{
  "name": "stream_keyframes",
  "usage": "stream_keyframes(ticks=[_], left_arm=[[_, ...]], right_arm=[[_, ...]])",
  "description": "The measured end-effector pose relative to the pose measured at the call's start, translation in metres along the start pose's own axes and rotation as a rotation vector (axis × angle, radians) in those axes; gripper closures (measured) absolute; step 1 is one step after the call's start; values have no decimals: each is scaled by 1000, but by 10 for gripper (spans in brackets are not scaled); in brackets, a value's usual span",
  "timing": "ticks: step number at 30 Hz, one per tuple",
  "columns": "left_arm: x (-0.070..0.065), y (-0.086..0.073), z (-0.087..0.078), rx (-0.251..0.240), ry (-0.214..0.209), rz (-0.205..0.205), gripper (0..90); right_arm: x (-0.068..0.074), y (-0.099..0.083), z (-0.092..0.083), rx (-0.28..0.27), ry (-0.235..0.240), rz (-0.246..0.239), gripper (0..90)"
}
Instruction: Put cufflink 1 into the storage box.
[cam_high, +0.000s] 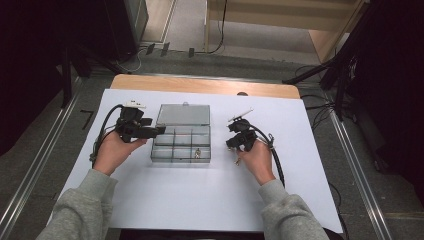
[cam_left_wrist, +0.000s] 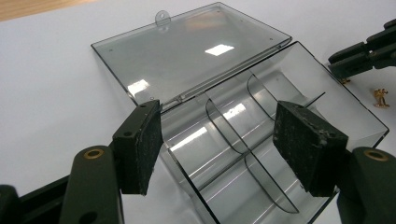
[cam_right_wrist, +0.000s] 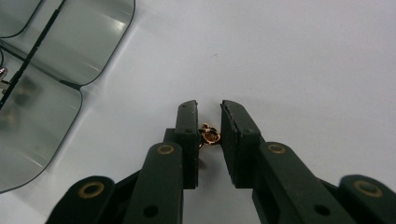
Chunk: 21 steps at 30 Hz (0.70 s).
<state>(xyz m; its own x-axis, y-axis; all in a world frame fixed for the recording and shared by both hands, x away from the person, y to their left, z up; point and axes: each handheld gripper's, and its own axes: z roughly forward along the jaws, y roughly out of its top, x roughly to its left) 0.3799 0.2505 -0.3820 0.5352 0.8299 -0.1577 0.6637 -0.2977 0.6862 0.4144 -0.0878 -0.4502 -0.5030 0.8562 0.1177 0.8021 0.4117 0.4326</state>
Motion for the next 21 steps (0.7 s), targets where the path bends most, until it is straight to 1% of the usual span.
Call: stream_keyframes(ticks=[6, 12, 19, 21], left_arm=[[0, 0, 0, 0, -2, 1, 336], [0, 0, 0, 0, -1, 0, 336], [0, 0, 0, 0, -2, 2, 336], [-1, 0, 0, 0, -2, 2, 336]], right_arm=[[1, 0, 0, 5, -6, -5, 798], [1, 1, -1, 3, -1, -11, 800], [-1, 2, -4, -8, 14, -6, 801], [-2, 2, -5, -11, 25, -3, 801]])
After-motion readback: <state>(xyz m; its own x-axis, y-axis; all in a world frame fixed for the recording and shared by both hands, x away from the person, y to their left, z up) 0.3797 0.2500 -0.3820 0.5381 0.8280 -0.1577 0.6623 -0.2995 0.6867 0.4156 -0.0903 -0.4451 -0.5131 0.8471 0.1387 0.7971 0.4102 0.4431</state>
